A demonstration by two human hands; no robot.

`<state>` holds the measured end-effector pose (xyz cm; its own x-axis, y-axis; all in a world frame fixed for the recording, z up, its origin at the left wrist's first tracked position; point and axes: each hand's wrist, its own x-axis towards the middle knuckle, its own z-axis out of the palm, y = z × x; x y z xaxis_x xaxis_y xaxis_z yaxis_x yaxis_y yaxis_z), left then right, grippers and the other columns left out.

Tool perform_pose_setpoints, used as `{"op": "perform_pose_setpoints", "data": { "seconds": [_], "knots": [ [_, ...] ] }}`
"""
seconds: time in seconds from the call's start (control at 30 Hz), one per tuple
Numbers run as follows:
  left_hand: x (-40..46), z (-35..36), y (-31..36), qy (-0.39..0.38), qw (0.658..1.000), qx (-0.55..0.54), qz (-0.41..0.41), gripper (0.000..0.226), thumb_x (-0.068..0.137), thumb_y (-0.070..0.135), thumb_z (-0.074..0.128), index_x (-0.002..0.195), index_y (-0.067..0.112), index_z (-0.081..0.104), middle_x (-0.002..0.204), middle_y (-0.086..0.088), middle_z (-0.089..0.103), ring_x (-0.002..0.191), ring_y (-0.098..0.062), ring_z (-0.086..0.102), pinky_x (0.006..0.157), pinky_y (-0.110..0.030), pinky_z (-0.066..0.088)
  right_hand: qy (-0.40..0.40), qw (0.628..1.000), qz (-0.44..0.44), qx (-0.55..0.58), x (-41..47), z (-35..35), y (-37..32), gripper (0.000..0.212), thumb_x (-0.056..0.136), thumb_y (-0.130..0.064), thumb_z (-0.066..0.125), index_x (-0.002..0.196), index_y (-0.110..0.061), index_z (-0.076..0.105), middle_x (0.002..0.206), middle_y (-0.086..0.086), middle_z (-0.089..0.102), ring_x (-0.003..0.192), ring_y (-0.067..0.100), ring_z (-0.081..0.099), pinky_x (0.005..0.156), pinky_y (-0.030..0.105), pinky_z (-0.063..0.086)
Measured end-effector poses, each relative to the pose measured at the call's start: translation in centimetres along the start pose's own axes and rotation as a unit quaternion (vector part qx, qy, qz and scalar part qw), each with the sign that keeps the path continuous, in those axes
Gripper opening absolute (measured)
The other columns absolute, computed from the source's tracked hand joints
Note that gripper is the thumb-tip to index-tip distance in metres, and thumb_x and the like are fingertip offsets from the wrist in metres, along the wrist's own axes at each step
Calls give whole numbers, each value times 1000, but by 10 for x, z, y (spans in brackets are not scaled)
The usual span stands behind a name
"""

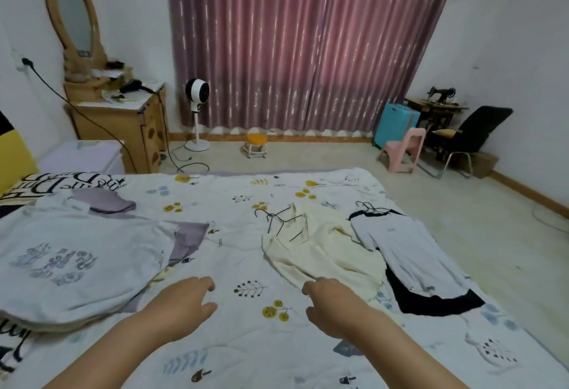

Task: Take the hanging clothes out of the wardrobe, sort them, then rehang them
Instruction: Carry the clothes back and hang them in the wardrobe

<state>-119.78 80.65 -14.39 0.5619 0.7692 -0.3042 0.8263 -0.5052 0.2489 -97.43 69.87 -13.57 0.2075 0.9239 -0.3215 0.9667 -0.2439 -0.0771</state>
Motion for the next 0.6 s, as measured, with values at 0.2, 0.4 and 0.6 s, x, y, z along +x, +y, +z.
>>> {"op": "perform_pose_setpoints", "data": {
  "seconds": [0.2,0.4,0.6],
  "knots": [
    [69,6,22,-20,999,-7,33,40,97,37,40,134,22,38,134,2,47,121,-14,46,95,-22,37,-24,998,54,19,43,9,45,37,94,-17,42,129,-8,46,130,14,47,119,31,45,97,38,41],
    [142,18,57,-22,999,-23,36,39,97,35,40,132,20,41,131,2,49,117,-15,48,88,-21,37,-49,995,79,34,92,9,106,40,96,-19,41,134,-10,41,133,13,44,123,29,43,97,34,38],
    [223,41,102,-16,998,-62,-7,39,98,36,39,133,19,40,129,1,51,97,-15,53,83,-23,39,-68,996,48,10,166,9,179,37,96,-17,40,132,-7,43,133,14,45,121,29,46,96,34,40]
  ]
}}
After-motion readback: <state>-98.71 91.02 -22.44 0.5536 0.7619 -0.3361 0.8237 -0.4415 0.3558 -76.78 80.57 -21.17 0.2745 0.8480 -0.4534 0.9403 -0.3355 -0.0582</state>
